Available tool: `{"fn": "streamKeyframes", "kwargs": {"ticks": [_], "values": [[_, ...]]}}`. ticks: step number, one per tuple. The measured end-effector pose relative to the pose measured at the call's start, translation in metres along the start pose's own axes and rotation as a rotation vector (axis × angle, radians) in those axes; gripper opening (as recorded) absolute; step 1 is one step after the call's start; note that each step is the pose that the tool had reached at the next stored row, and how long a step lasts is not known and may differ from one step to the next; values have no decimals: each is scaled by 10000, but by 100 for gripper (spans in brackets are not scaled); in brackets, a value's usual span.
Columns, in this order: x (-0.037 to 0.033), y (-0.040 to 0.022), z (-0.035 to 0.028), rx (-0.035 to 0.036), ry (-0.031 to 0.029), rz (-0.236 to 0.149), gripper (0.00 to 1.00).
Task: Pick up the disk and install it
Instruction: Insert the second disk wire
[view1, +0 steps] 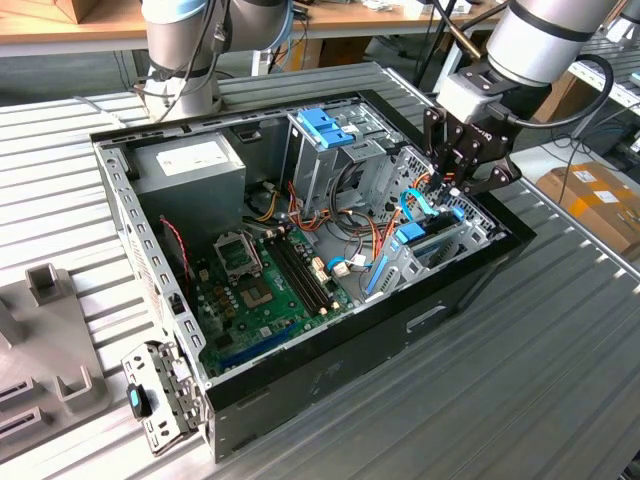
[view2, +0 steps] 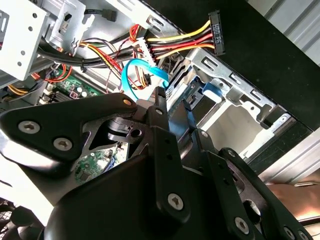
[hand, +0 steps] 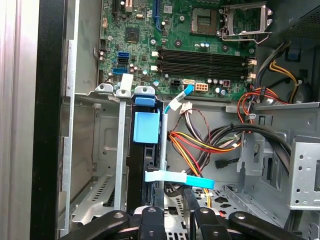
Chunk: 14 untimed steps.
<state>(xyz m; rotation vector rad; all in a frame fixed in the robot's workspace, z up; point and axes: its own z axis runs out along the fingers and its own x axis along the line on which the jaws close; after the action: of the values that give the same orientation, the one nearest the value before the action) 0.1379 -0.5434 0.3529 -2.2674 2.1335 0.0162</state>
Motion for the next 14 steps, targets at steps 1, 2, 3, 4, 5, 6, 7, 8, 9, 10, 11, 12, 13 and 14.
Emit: {"fn": "streamKeyframes", "kwargs": {"ticks": [1,2,3,4,5,6,7,8,9,10,11,12,13,14], "values": [[0,-1,0,0,-1,0,30],[0,-2,0,0,0,0,30],[0,-6,0,0,0,-1,30],[0,-9,0,0,0,-1,30],[0,-12,0,0,0,0,30],[0,-16,0,0,-1,-1,30],[1,-20,0,0,0,0,30],[1,-23,0,0,0,0,30],[1,-26,0,0,0,0,30],[1,-26,0,0,0,1,30],[1,-27,0,0,0,0,30],[1,-28,0,0,0,0,30],[1,-28,0,0,0,0,30],[1,-28,0,0,-1,0,30]]}}
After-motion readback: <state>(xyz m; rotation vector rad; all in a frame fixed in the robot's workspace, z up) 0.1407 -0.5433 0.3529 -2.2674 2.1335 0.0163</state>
